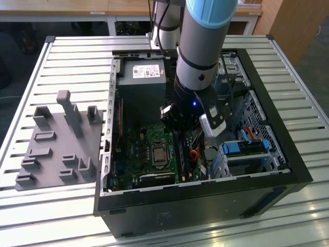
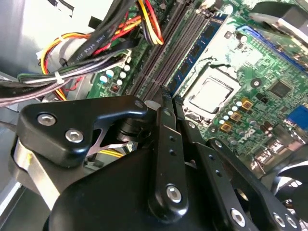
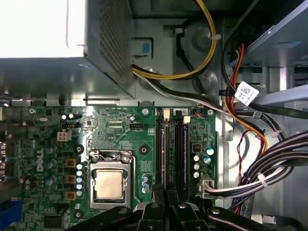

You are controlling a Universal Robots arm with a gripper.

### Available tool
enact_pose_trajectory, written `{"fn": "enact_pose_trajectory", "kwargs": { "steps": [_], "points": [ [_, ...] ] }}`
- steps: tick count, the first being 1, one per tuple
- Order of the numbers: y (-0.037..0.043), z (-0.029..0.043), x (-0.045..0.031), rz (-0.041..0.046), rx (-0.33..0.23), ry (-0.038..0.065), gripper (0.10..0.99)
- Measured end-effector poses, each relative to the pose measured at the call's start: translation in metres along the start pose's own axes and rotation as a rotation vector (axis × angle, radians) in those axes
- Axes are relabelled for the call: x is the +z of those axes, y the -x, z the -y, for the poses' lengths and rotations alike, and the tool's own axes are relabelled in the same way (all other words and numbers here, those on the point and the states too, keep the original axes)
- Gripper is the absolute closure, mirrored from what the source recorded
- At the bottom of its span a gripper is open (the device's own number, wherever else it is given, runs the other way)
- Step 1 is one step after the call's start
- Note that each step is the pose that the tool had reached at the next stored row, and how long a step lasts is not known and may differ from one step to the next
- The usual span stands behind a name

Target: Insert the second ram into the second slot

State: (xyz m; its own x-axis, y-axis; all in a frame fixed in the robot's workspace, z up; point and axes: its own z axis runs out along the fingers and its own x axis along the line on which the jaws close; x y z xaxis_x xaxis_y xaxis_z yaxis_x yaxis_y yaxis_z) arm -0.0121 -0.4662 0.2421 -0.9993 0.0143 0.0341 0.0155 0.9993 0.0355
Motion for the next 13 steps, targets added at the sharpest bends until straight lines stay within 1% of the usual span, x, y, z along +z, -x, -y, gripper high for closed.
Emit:
{"fn": "enact_pose_trajectory", "kwargs": {
  "steps": [7, 10, 13],
  "points": [
    [0.0012, 0.0002, 0.0064, 0.0001, 0.003, 0.000, 0.949],
    [0.0013, 0.0004, 0.0108, 0.0001, 0.003, 0.000, 0.949],
    [0.0014, 0.0005, 0.0127, 0.0001, 0.006, 0.000, 0.949]
  ]
}}
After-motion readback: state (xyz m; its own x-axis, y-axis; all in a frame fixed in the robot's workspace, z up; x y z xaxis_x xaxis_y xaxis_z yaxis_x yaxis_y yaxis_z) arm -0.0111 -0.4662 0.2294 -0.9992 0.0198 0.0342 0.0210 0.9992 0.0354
